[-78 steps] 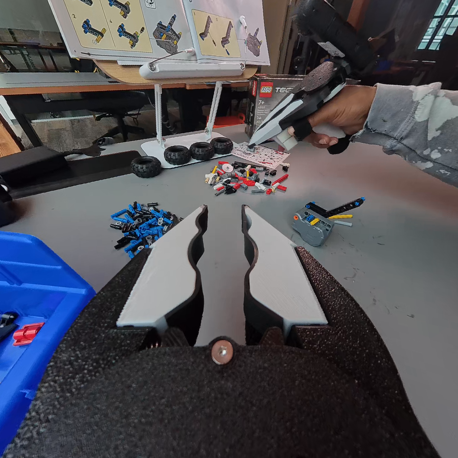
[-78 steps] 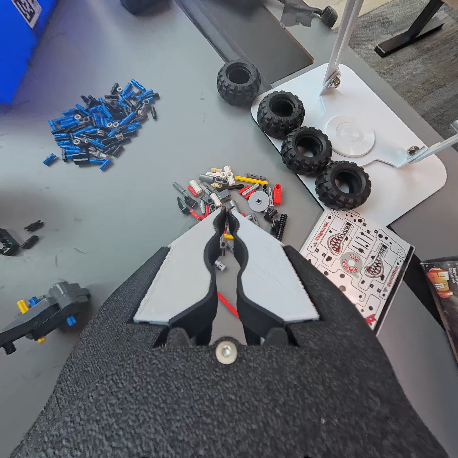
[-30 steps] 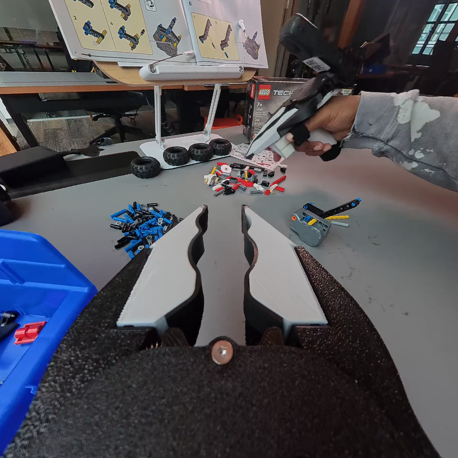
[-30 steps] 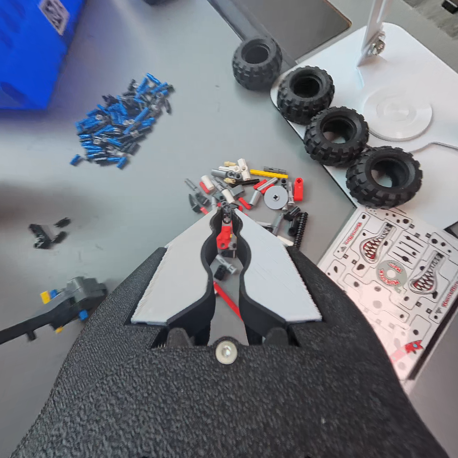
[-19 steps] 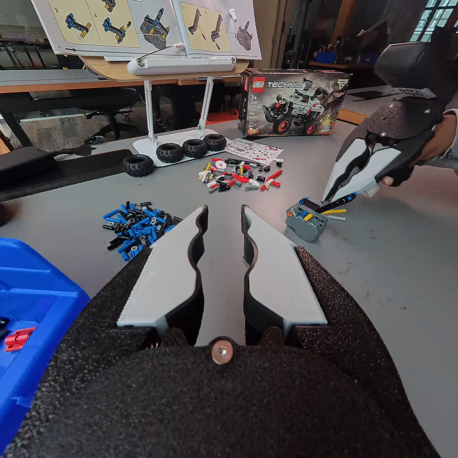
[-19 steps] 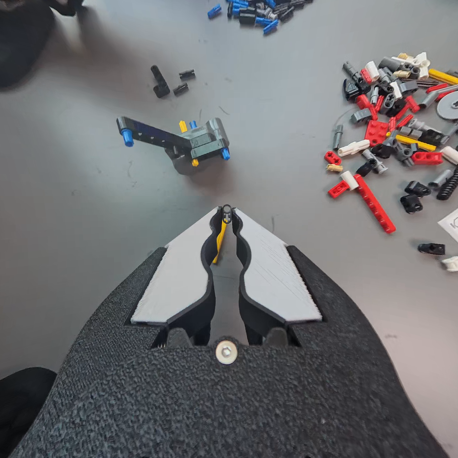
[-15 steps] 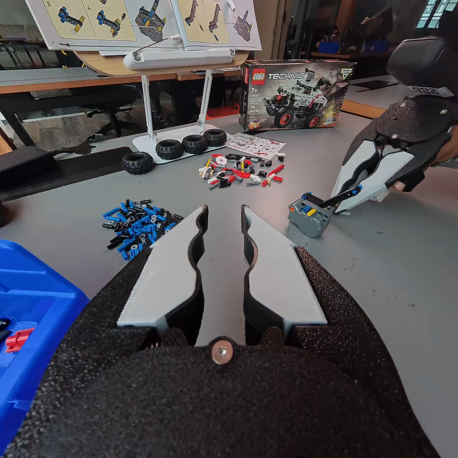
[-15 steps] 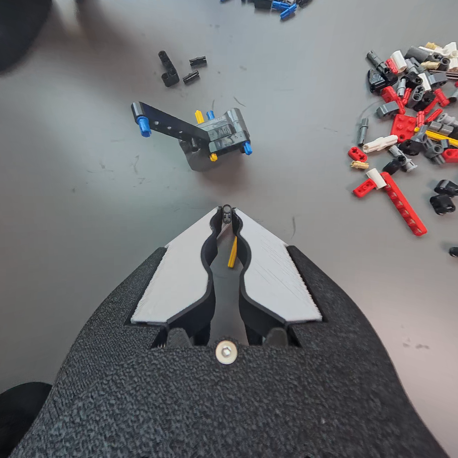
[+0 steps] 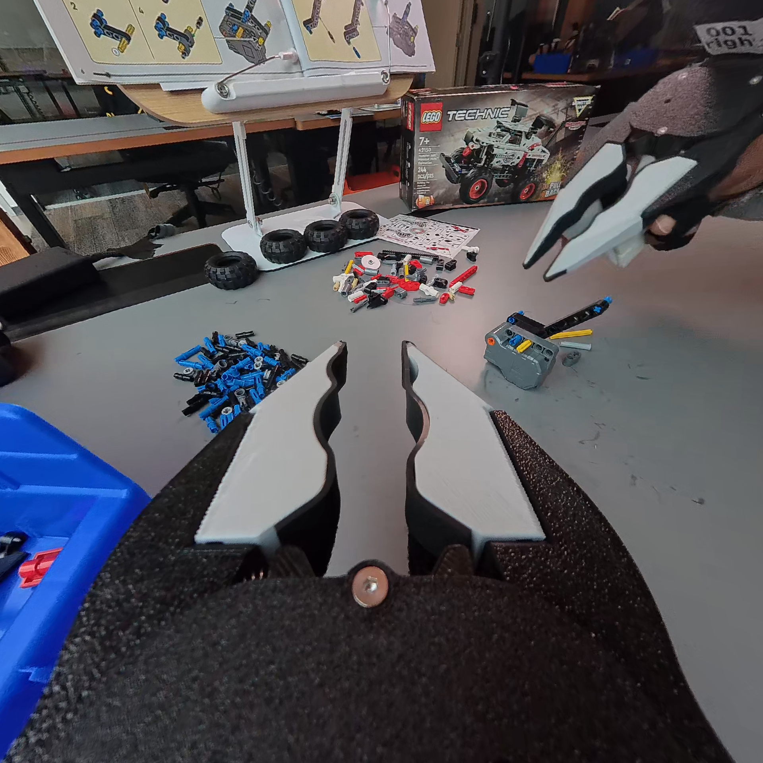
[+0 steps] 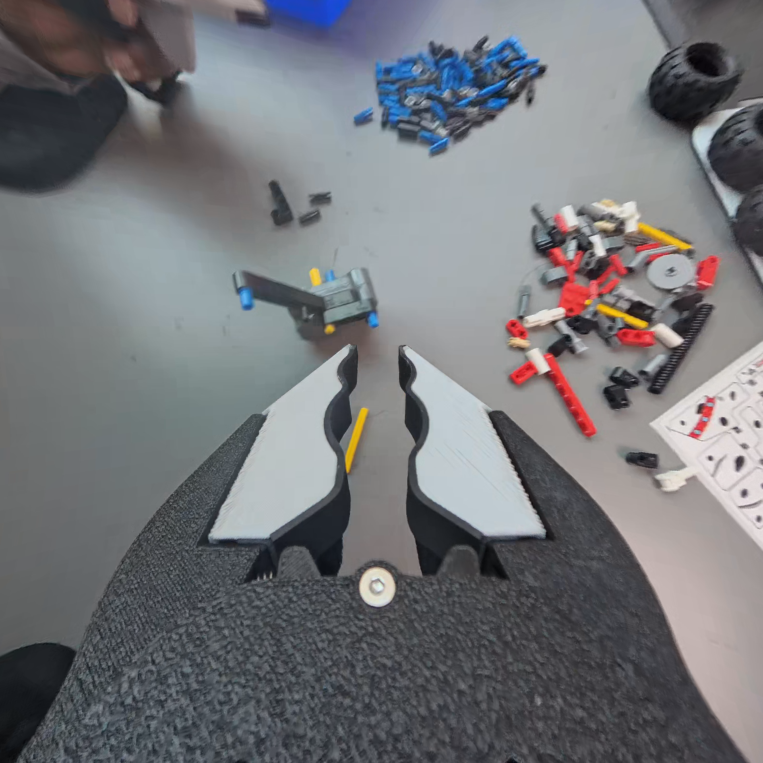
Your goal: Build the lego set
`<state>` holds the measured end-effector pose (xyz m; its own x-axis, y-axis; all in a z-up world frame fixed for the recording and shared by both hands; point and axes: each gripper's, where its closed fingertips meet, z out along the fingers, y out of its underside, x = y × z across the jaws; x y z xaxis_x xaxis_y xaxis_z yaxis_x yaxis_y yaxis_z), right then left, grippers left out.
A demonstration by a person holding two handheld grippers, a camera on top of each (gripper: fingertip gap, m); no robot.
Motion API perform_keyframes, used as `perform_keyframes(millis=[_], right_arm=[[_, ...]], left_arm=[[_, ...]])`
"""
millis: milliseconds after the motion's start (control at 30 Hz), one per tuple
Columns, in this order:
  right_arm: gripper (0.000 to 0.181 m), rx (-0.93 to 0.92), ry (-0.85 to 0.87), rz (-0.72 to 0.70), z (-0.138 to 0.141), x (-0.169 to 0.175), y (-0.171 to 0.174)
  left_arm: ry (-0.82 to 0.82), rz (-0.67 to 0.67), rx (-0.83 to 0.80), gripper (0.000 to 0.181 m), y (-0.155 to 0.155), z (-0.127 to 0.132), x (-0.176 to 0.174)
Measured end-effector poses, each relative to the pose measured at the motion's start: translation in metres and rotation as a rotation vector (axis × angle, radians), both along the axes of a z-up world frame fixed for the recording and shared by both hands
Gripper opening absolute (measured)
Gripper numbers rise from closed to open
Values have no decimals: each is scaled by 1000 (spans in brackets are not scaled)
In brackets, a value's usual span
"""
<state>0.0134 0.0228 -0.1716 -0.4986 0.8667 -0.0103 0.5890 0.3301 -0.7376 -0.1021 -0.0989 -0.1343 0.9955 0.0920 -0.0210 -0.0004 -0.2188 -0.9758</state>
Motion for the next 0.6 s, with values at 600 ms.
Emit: perform_keyframes(millis=[600], right_arm=[[7,145,-140,-147,-43,-138,81]], left_arm=[[-49,-26,-6,27,1,-3,0]])
